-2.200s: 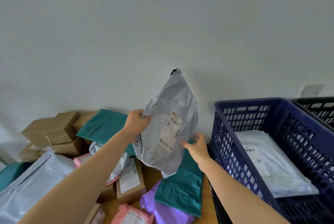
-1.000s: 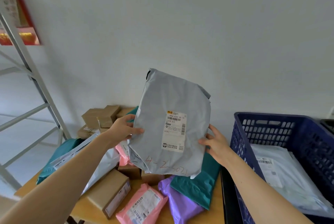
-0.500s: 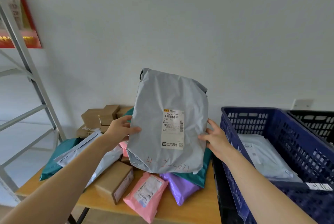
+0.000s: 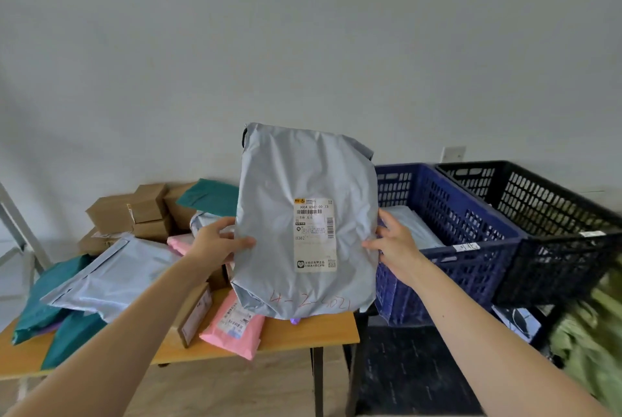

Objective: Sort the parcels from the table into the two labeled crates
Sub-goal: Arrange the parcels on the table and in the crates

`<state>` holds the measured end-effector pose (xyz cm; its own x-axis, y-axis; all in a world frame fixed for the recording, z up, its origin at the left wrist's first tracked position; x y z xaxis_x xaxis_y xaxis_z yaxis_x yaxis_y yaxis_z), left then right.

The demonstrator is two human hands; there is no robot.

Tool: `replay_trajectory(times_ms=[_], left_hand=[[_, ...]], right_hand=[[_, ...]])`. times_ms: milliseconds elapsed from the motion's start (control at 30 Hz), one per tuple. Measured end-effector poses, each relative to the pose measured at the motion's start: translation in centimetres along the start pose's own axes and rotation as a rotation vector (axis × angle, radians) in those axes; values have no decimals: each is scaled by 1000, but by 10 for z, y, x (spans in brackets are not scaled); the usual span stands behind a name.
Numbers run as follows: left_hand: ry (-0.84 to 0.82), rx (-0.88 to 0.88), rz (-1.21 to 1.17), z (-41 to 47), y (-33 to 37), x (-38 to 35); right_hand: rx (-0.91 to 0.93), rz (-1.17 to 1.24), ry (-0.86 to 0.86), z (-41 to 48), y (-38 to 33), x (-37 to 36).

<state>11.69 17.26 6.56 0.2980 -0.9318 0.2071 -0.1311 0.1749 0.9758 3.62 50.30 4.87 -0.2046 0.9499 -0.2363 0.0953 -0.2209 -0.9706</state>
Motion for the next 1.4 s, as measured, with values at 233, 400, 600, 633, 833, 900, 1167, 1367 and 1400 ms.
replay_trajectory(times_ms=[233, 400, 600, 633, 833, 900, 1167, 1367, 1400], left_hand=[[-83, -56, 70, -19, 24, -74], [-103, -29, 30, -37, 31, -144], [-92, 20, 69, -59, 25, -233], [-88, 24, 72, -63, 25, -248], [-94, 42, 88, -87, 23, -321], [-110, 55, 84, -90, 20, -339], [-173, 118, 161, -69, 28, -380], [-191, 154, 223, -33, 37, -395], [-191, 154, 220, -24, 39, -398]], right_hand=[[26, -66, 82, -38, -21, 75], [17, -69, 116, -64, -40, 142], [-21, -166, 130, -88, -61, 229], [-26, -173, 127, -90, -64, 243], [-44, -212, 119, -104, -77, 313], [-50, -210, 122, -106, -78, 331], [-70, -195, 196, -82, -74, 377], [-95, -240, 223, -38, -68, 388], [-92, -249, 229, -27, -69, 389]])
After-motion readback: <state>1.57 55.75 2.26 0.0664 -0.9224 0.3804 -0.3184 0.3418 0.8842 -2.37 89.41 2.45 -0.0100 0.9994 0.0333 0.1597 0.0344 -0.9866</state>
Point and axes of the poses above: each hand's wrist, its own z-axis towards the middle knuckle, its own x-axis out of the back of the hand, y = z × x, the point moved 10 cm from there along z, towards the middle knuckle, and after that the axes turned 6 degrees about z, right-handed, at the moved point
